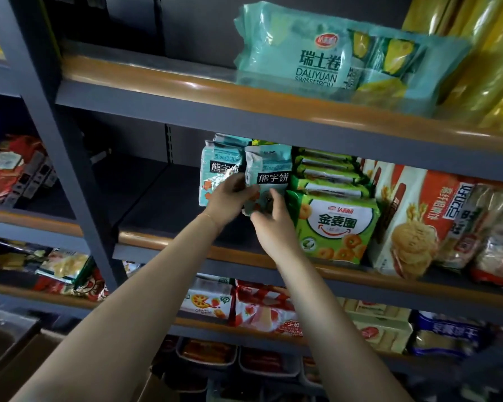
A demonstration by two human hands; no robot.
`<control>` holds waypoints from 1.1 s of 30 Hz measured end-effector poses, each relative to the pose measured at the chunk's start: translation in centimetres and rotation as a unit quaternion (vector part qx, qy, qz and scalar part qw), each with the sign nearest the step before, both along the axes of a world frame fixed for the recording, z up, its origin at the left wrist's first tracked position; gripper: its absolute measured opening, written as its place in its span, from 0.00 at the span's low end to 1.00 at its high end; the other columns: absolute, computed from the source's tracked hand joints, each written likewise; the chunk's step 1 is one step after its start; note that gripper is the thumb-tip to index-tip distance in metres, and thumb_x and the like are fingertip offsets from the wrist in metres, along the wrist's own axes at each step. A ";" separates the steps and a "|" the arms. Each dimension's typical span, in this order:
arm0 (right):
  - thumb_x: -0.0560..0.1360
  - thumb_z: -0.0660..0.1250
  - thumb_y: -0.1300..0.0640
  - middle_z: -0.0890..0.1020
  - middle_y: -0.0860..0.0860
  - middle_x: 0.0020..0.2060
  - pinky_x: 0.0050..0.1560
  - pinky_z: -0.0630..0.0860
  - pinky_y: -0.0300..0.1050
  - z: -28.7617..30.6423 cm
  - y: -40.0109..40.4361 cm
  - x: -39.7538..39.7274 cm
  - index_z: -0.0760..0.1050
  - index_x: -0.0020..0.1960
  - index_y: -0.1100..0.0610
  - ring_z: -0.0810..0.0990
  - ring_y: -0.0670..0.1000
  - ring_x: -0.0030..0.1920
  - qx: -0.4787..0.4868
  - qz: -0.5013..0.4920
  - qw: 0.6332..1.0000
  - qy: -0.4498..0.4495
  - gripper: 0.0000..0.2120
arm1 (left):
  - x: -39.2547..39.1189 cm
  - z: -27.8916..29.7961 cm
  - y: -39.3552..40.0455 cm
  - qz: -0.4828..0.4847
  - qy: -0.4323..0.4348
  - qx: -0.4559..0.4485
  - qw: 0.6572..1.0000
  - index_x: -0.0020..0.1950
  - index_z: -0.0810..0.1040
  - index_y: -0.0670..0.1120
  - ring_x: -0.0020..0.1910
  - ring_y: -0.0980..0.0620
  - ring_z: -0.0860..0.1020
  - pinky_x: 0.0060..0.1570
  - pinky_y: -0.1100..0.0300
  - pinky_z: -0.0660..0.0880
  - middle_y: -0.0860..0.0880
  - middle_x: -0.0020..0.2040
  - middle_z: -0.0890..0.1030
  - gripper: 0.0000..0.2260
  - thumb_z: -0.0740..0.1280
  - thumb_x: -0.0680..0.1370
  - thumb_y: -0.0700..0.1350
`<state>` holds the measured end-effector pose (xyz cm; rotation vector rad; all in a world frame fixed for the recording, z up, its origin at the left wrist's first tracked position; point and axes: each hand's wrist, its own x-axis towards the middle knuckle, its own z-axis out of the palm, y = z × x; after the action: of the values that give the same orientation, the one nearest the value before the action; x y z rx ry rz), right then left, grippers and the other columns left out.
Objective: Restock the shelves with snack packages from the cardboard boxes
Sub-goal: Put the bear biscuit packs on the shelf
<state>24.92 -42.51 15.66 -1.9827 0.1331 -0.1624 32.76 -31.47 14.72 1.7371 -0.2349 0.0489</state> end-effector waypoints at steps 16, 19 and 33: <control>0.80 0.64 0.57 0.46 0.62 0.80 0.48 0.76 0.44 -1.8 2.1 0.7 0.49 0.81 0.42 0.76 0.63 0.64 -0.230 -0.068 0.966 -0.093 0.36 | 0.5 -2.0 2.4 0.215 -0.110 0.154 0.958 0.75 0.68 0.46 0.66 0.37 0.67 0.60 0.56 0.64 0.40 0.69 0.67 0.28 0.71 0.75 0.41; 0.80 0.65 0.57 0.42 0.65 0.79 0.46 0.79 0.47 -1.9 2.2 2.1 0.50 0.79 0.37 0.78 0.65 0.63 -0.275 -0.080 0.950 -0.126 0.36 | 0.8 -2.0 3.0 0.154 -0.029 0.124 0.980 0.80 0.57 0.55 0.69 0.37 0.68 0.67 0.48 0.69 0.41 0.74 0.63 0.36 0.71 0.76 0.44; 0.76 0.68 0.65 0.62 0.75 0.70 0.30 0.68 0.42 -2.4 3.2 7.6 0.49 0.82 0.56 0.83 0.60 0.40 -0.415 -0.175 0.889 -0.090 0.42 | 1.0 -2.0 6.0 0.083 0.002 0.107 0.991 0.76 0.66 0.58 0.60 0.55 0.67 0.55 0.68 0.65 0.51 0.63 0.71 0.28 0.70 0.79 0.44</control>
<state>32.50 -39.26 13.27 -2.7652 0.3450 -0.7376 33.77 -25.44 12.71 1.9683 -0.0932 0.1460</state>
